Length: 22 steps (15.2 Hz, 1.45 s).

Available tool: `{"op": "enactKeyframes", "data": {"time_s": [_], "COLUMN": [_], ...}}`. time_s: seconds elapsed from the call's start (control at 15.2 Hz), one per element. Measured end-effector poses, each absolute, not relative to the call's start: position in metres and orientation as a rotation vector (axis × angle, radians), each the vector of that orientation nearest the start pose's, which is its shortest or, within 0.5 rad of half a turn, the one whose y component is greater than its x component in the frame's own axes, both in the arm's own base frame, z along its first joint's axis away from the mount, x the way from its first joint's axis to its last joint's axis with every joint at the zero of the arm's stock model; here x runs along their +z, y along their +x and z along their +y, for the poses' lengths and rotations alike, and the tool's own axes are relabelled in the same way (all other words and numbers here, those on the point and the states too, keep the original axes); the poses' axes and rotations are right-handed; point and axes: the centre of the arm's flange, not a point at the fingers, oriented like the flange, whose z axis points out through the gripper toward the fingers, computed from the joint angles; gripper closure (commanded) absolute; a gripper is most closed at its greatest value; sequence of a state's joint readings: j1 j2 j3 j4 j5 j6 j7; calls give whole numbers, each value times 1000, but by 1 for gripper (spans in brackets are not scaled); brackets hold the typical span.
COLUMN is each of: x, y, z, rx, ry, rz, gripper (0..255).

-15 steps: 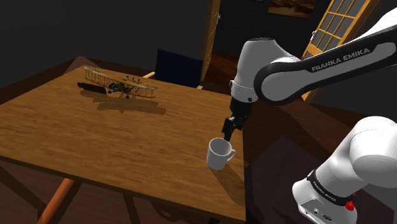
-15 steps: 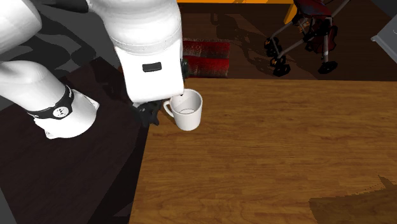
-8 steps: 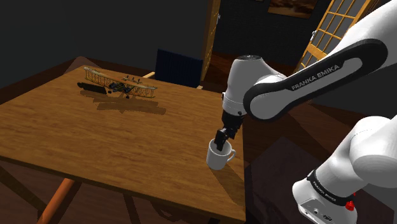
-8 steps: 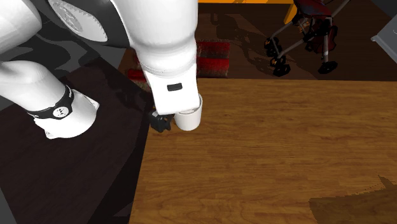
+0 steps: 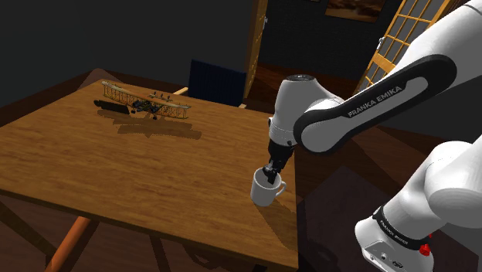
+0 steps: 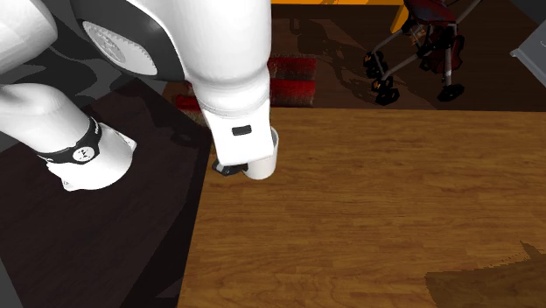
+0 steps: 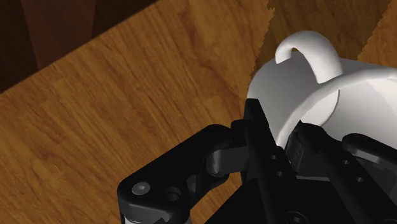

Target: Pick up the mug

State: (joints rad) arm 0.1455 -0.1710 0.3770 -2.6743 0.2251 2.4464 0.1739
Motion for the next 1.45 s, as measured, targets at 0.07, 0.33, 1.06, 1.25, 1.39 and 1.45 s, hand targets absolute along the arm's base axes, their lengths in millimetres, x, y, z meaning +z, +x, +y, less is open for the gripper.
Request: {"op": "enactKeyframes", "data": {"time_s": [0.07, 0.33, 1.06, 1.25, 1.39, 1.45], "x": [283, 283, 330, 347, 356, 360], "y": [352, 352, 354, 353, 354, 353], "z": [197, 197, 198, 197, 197, 198], "rx": [131, 130, 130, 130, 130, 130], "ry": [-3079, -3079, -3079, -3078, -3079, -3079], "rz": [-253, -252, -252, -253, -253, -253], "gripper": [255, 255, 255, 255, 255, 255]}}
